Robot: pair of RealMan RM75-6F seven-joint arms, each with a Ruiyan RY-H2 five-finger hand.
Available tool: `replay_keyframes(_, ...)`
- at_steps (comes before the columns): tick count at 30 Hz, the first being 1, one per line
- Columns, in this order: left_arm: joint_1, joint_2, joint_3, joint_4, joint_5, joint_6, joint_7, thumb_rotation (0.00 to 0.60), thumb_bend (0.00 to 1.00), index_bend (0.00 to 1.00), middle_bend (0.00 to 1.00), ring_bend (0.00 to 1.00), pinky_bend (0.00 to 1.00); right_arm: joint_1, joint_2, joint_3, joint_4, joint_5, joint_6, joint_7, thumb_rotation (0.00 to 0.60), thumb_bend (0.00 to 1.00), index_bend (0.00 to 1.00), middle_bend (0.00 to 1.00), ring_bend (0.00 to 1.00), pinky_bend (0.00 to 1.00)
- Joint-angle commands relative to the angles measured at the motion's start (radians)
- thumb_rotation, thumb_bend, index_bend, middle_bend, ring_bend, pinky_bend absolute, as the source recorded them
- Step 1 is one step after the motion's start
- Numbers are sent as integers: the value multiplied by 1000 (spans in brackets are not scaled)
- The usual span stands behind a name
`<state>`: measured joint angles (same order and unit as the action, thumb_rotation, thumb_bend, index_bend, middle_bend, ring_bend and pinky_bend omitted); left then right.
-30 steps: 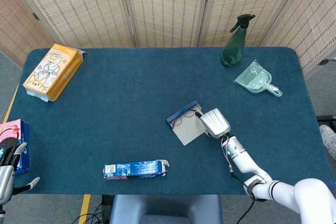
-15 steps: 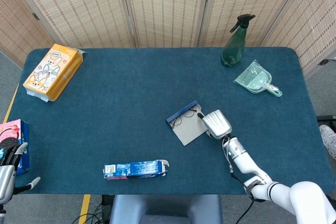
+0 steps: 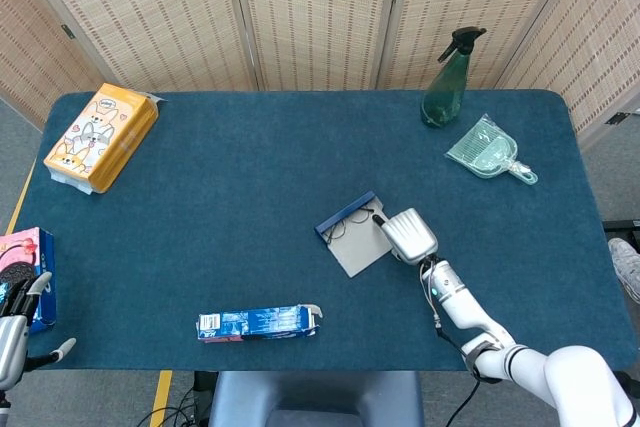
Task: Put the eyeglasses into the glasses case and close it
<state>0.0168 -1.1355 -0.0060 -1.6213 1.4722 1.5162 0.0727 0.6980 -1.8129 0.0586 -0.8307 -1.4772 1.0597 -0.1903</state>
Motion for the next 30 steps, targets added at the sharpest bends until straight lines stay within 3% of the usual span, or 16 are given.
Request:
replay_keyframes(1,0,0,0,0,-1,0,-1,600,162,92,136,106,278,2,-2,0,5,-6,3,2,600,200,328,992,1000,1000)
replay_keyframes(7,1,-1,0,5,-2,-1,-5,600,163,92,136,106,278,5,-5,1,16,-23,17,17,600,315,330,993,1000,1000)
replay_keyframes(16,-3,-4,-2,11,-4,-4,-9,600,163,92,136,106,278,37,-18,35,4,-28,24,34,600,339,364,994,1000,1000)
replay_keyframes(22,-1,-5,-1,13,-7,-6,-10,600,163,91,136,106,278,63,-51,45,14,-28,0,34,600,366,421,994,1000,1000)
replay_keyframes(30,3,-2,0,17,-12,-3,-14,600,163,91,136,106,278,72,-76,43,45,-29,-11,49,600,395,584,996,1000,1000)
